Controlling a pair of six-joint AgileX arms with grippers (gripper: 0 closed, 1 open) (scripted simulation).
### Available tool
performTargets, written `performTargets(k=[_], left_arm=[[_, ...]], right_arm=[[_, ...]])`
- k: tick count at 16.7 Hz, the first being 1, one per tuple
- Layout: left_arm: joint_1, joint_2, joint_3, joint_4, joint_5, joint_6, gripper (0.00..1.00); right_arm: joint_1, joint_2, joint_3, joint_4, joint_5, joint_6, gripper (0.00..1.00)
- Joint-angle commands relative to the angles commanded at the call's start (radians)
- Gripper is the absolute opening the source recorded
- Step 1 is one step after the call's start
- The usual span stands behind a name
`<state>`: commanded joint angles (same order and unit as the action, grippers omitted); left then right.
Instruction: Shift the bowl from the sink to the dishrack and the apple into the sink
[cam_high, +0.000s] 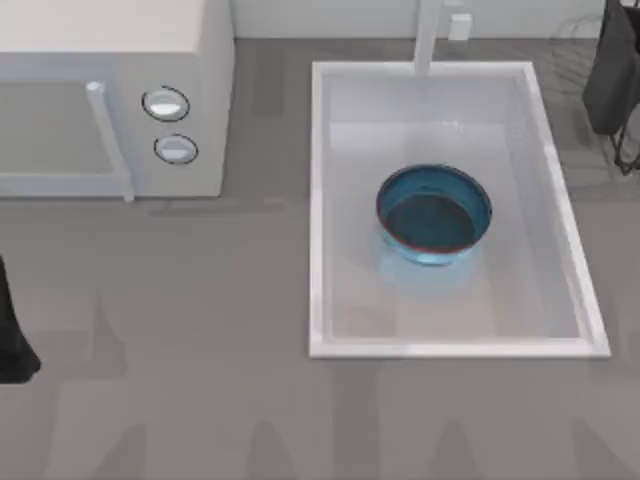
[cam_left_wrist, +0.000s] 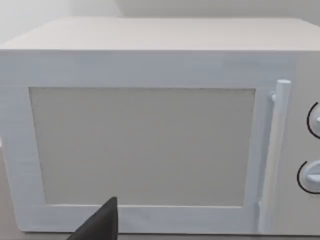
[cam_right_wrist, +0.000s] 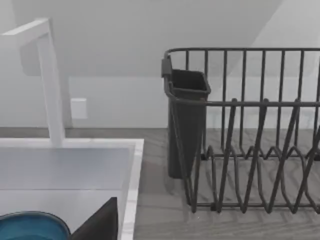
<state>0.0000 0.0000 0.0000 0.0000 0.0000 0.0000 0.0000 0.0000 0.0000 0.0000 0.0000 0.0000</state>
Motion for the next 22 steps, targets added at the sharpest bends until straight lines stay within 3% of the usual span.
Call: performTargets(k=[5,9,14,22], left_arm=[[0.000,0.000,0.000,0.000,0.000,0.000,1.00],[0.000,0.000,0.000,0.000,0.000,0.000,1.00],[0.000,0.000,0.000,0.000,0.000,0.000,1.00],[0.000,0.000,0.000,0.000,0.000,0.000,1.00]], right_arm=[[0.006,0.054,0.052,-0.028,0.006,0.014,1.00],[0.040,0.256,0.242,-0.128,0.020,0.062,1.00],[0.119,0.656,0.625,-0.328,0.037,0.154,1.00],[0.286,1.467,1.404,-0.726,0.066,0.329,1.00]])
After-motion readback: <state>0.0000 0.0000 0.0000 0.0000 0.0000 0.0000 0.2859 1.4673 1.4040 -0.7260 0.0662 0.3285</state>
